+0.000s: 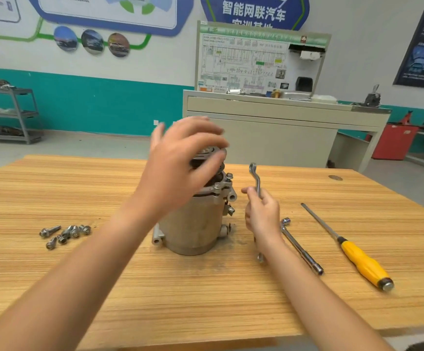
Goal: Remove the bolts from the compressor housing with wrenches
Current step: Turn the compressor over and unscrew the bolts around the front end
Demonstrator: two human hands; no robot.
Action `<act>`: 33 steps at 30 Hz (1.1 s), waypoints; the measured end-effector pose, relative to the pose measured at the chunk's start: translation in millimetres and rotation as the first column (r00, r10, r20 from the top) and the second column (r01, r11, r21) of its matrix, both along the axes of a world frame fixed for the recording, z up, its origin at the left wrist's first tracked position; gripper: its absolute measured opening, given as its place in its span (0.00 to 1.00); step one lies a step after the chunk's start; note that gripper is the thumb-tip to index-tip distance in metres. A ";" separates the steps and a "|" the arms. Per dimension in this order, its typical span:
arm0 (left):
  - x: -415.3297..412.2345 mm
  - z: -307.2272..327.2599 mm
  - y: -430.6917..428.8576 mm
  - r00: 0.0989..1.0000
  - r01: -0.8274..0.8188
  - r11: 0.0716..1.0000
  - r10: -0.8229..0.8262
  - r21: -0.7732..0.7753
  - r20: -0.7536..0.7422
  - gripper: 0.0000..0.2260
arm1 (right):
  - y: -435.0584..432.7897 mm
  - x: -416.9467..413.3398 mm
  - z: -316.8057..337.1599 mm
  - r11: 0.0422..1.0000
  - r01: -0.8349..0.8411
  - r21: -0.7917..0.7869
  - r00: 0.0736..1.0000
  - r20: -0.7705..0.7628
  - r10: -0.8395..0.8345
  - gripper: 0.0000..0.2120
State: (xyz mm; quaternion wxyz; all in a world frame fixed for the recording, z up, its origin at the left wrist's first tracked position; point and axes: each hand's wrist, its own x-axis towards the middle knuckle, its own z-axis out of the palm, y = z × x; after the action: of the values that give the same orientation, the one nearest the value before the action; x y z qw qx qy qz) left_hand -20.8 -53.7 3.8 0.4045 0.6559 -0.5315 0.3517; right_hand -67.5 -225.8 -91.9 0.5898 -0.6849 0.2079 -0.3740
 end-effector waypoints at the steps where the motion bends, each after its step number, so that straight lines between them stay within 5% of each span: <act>1: 1.3 15.2 -9.1 0.998 -0.050 0.975 0.042 0.219 0.038 0.10 | 4.0 -0.5 -4.8 1.000 0.004 0.026 1.000 0.010 -0.004 0.10; 4: 11.8 35.8 -38.5 0.956 -0.293 0.666 0.189 0.686 0.224 0.10 | 10.3 0.2 -8.4 0.997 -0.010 0.082 0.999 0.048 0.007 0.10; 6: 17.0 38.3 -53.8 0.926 -0.375 0.476 0.221 0.796 0.304 0.11 | 12.5 0.8 -7.5 0.996 -0.039 0.079 0.998 0.059 0.034 0.11; 9: 24.2 37.2 -65.3 0.929 -0.350 0.380 0.261 0.856 0.264 0.11 | 15.6 -0.5 -7.4 0.994 -0.078 0.073 0.996 0.043 0.075 0.09; 17: 32.3 39.9 -65.0 0.964 -0.218 0.449 0.235 0.866 0.121 0.08 | 17.5 -3.5 -6.6 0.970 -0.186 0.155 0.981 0.091 0.173 0.07; 27: 40.6 32.8 -64.7 0.977 -0.206 0.513 0.162 0.834 0.142 0.08 | 20.1 -4.8 -8.2 0.966 -0.198 0.164 0.979 0.074 0.188 0.06; 33: 42.2 32.6 -52.9 0.984 -0.164 0.672 0.161 0.722 0.074 0.12 | 19.6 -12.1 -10.3 0.996 -0.072 -0.060 0.994 0.074 0.076 0.11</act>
State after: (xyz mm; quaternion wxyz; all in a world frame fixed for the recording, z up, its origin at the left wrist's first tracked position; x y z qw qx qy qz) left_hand 21.4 -106.6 36.4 0.0785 0.8060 -0.5675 0.1492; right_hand -79.7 -206.2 -102.2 0.5911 -0.6939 0.1491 -0.3833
